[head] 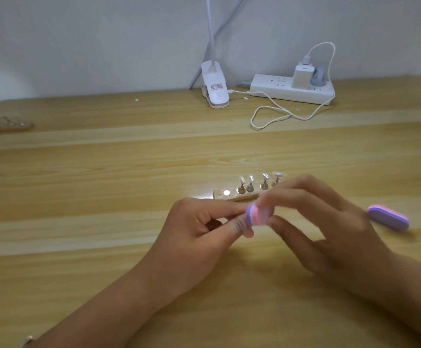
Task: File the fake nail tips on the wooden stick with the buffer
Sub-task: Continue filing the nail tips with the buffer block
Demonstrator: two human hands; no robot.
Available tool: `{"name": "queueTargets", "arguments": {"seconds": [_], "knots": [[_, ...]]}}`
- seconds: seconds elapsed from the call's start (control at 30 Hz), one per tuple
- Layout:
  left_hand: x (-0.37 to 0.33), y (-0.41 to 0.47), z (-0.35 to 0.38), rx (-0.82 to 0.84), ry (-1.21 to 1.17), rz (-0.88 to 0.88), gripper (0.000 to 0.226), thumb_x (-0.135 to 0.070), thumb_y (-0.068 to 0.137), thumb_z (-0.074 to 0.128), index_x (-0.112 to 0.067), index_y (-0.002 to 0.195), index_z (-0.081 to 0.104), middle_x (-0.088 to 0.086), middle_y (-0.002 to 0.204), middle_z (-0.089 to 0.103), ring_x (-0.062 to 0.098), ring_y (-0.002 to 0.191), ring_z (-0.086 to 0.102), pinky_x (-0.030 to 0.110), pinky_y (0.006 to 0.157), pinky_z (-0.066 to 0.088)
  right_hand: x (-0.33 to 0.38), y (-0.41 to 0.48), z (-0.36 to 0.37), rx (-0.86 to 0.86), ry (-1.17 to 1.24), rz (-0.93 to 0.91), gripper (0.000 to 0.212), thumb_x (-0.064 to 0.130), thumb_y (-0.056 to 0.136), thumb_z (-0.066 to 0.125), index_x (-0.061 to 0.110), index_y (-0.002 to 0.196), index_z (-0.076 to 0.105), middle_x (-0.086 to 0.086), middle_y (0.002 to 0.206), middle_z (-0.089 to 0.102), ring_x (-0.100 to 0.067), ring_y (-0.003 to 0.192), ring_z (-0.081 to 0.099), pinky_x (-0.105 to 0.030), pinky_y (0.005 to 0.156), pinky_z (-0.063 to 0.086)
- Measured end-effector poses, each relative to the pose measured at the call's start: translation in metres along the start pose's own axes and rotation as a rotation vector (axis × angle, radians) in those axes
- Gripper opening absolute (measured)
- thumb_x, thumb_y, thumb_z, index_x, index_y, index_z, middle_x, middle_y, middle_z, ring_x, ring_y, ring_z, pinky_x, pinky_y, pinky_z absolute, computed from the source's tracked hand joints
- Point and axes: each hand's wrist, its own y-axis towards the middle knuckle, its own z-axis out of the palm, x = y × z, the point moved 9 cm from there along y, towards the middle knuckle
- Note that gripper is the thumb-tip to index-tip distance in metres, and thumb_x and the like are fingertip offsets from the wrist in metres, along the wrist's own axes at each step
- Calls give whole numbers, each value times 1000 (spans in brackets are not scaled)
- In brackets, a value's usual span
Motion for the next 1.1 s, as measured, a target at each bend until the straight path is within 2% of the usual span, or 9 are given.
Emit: {"name": "queueTargets", "arguments": {"seconds": [0.1, 0.23, 0.4, 0.53, 0.63, 0.77, 0.83, 0.93, 1.1], "knots": [[3, 1, -2, -17, -25, -33, 14, -34, 84, 68, -26, 84, 79, 4, 76, 74, 51, 64, 59, 67, 65, 47, -13, 3, -9, -47, -32, 72, 11, -1, 92, 66, 3, 101, 69, -9, 94, 65, -23, 89, 66, -36, 82, 52], [2, 1, 2, 24, -52, -33, 15, -32, 87, 66, -25, 81, 79, 18, 79, 72, 53, 63, 57, 64, 58, 41, 8, 1, -1, -20, 7, -48, 11, 3, 94, 61, 4, 101, 70, -9, 97, 65, -24, 89, 65, -31, 84, 51], [1, 0, 1, 27, -44, -33, 14, -30, 87, 66, -25, 85, 79, 4, 74, 73, 52, 65, 57, 70, 66, 45, -7, 3, -13, -74, -28, 20, 10, 4, 94, 63, 6, 101, 69, -9, 96, 65, -21, 90, 66, -35, 84, 52], [-1, 0, 6, 64, -37, -18, 15, -27, 90, 66, -27, 81, 78, 8, 70, 70, 48, 56, 52, 66, 57, 42, 4, 0, -4, -45, -58, -64, 12, 1, 94, 62, 3, 101, 71, -10, 98, 65, -24, 89, 64, -32, 85, 51], [2, -1, 5, 71, -70, -39, 16, -31, 88, 65, -22, 86, 78, 6, 72, 72, 51, 63, 54, 68, 64, 44, -10, 2, -15, -93, -79, 17, 15, -2, 91, 65, 7, 102, 69, -9, 96, 65, -22, 89, 66, -35, 85, 52], [-1, 0, 10, 117, -102, -8, 16, -24, 91, 64, -19, 84, 77, 8, 72, 71, 49, 68, 58, 65, 72, 46, 9, 0, -6, -68, -9, -89, 15, 6, 97, 60, 15, 107, 66, -4, 102, 64, -20, 96, 64, -28, 90, 51], [1, 0, 8, 120, -79, 3, 16, -22, 91, 63, -17, 83, 77, 7, 69, 70, 37, 62, 58, 51, 63, 47, 2, 1, -6, -48, -61, -71, 14, 5, 96, 60, 10, 108, 67, -7, 101, 64, -23, 94, 64, -30, 88, 51], [-5, 0, 9, 140, -133, 38, 18, -10, 91, 59, -3, 83, 74, 4, 64, 66, -4, 53, 53, 5, 58, 39, -6, 3, -15, -97, -61, -8, 15, 2, 93, 64, 11, 104, 69, -8, 98, 65, -25, 92, 67, -29, 89, 51], [-5, -3, 16, 187, -185, 31, 19, -2, 93, 56, 4, 82, 71, 7, 64, 63, -9, 47, 52, -2, 52, 36, 1, -1, -5, -62, -136, -106, 16, -2, 96, 60, 5, 105, 71, -6, 103, 63, -27, 94, 65, -33, 89, 51]]}}
